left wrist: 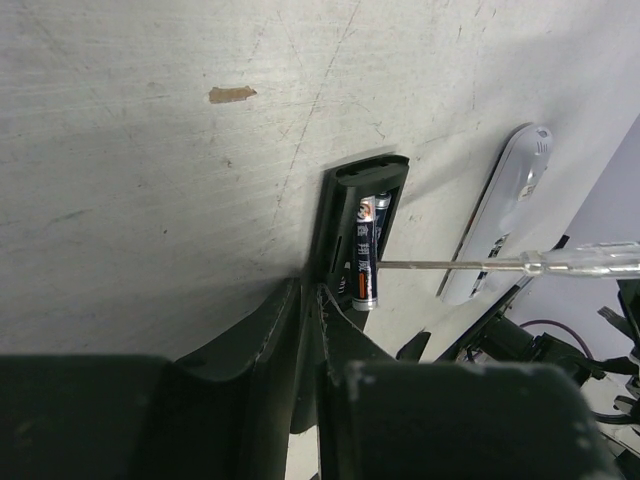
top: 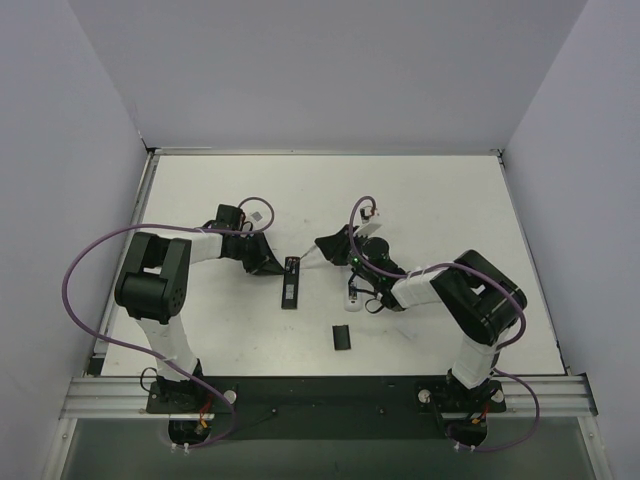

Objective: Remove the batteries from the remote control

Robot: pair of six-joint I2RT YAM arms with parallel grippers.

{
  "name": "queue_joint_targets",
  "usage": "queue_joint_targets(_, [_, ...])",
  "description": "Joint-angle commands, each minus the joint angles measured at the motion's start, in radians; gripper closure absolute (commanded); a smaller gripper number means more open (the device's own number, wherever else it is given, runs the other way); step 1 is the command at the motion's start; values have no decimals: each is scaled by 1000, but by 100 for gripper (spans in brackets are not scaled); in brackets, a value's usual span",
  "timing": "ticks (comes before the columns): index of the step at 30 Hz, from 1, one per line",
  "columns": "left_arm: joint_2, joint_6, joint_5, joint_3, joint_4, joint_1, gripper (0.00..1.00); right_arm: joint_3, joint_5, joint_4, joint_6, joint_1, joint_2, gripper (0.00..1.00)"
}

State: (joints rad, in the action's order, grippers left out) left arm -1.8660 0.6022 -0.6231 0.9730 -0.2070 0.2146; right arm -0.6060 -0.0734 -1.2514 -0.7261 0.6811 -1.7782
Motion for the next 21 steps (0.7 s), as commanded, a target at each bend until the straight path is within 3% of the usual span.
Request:
queue_joint_targets(1, [-16, -7, 0, 15, 18, 5, 79, -58, 23, -11, 71, 27, 68, 100])
queue_joint_targets(8, [-5, -5, 6, 15, 15, 5, 79, -60, 38, 18, 109, 41, 79, 100])
queue_joint_targets(16, [56, -10, 138, -5, -45, -12, 79, -71, 40, 18, 123, 43, 57, 100])
queue_joint_targets(21, [90, -9, 201, -10, -74, -27, 71, -100, 40, 26, 132, 37, 49, 100])
